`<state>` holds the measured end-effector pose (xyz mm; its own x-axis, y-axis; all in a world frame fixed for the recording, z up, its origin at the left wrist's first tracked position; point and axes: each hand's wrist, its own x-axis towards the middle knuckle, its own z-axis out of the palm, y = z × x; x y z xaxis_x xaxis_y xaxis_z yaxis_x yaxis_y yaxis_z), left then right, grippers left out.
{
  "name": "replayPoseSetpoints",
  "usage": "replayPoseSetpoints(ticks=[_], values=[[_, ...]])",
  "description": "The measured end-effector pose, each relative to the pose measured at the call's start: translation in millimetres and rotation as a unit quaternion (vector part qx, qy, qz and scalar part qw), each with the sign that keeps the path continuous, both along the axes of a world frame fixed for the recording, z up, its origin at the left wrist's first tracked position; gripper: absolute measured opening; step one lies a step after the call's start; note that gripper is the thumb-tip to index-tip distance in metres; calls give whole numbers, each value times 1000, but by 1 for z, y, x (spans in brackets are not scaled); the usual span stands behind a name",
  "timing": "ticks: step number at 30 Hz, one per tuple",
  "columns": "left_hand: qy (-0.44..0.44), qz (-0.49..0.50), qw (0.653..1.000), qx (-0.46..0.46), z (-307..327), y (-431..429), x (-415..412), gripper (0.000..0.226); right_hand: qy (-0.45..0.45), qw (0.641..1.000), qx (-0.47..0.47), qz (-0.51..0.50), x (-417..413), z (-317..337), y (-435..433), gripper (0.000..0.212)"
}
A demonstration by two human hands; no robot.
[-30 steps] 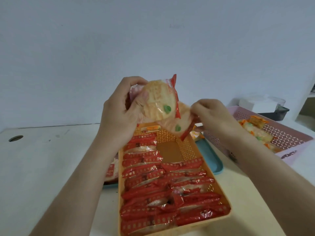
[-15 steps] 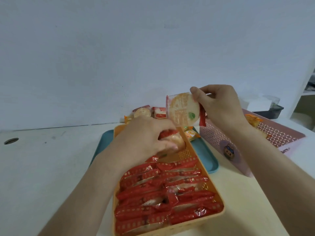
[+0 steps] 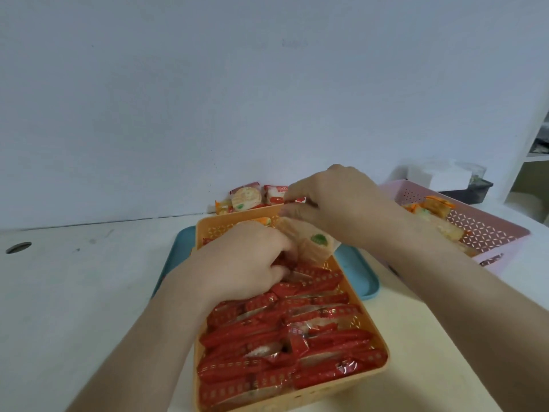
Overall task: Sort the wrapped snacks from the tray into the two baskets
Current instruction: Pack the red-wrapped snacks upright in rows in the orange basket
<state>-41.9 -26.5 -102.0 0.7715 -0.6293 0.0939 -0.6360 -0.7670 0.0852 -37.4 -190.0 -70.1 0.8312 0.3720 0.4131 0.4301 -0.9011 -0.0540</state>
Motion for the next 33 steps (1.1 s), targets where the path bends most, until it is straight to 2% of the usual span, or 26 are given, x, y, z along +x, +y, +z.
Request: replayPoseSetpoints(ticks=[2,8,11,16,19,25,28,31,33], values=[[-29,7,999,-11,-1,-3,0,19,34,999,-2,18,2,-2,3,30],[-66,6,997,-37,-2,-10,-4,18,239,967,48,76,10,12,-9,25],[-62,3,998,-33,-4,-11,-4,14,285,950,78,106,17,13,-7,21],[-47,12,998,-42,-6,-8,0,14,293,948,63,110,19,5,-6,22],[-45,12,998,-50,-5,-7,0,14,282,954,7,98,15,4,-11,22],[-60,37,995,-74,-2,-2,0,12,211,972,-84,56,14,0,-2,28],[-61,33,996,-46,-4,-3,-5,15,184,974,-117,59,23,-2,3,22],[-9,16,999,-41,-7,-4,-7,15,178,971,-144,63,29,-9,8,15],[19,13,999,-35,-11,-6,-4,21,172,976,-113,66,30,-12,8,21]])
